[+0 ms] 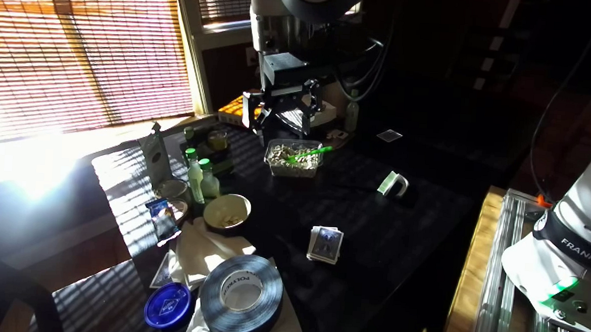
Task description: Pour the contents of the ceramic bowl into the clear lunch box
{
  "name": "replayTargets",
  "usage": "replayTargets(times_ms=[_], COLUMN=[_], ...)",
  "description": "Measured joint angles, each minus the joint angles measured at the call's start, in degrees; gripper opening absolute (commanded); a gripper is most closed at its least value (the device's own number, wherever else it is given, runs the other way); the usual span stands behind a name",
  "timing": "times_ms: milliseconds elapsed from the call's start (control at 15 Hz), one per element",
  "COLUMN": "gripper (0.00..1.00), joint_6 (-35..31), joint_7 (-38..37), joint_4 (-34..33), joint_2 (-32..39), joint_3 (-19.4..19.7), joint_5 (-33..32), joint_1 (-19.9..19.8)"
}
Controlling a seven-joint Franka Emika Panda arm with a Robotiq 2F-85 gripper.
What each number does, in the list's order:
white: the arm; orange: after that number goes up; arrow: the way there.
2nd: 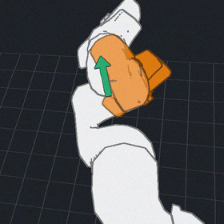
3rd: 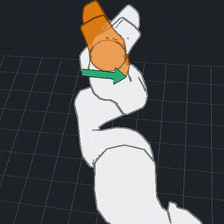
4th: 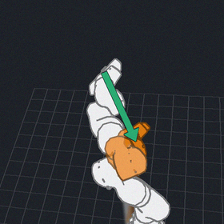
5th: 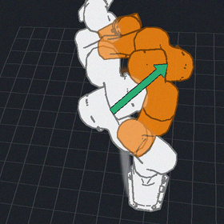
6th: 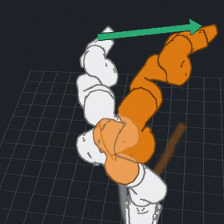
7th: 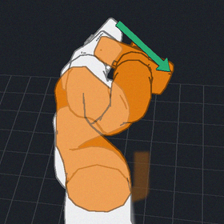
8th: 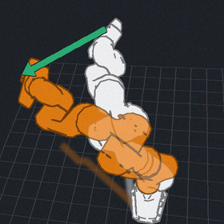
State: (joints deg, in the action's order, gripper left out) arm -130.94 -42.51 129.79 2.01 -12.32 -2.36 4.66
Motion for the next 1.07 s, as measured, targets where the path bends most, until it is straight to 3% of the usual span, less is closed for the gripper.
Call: replayTargets(times_ms=[267,533,867,1067], gripper=[1.0,1.0,0.99,0.83], joint_6=[-14.1,-22.7,-26.0,-26.0], joint_7=[4.2,7.9,6.2,6.0], joint_4=[-0.1,-3.4,-9.3,-12.1], joint_2=[8.5,20.0,28.5,31.1], joint_3=[2.3,5.6,10.1,11.0], joint_5=[-1.5,-1.8,-1.2,-0.3], joint_1=[1.1,3.8,10.1,11.5])
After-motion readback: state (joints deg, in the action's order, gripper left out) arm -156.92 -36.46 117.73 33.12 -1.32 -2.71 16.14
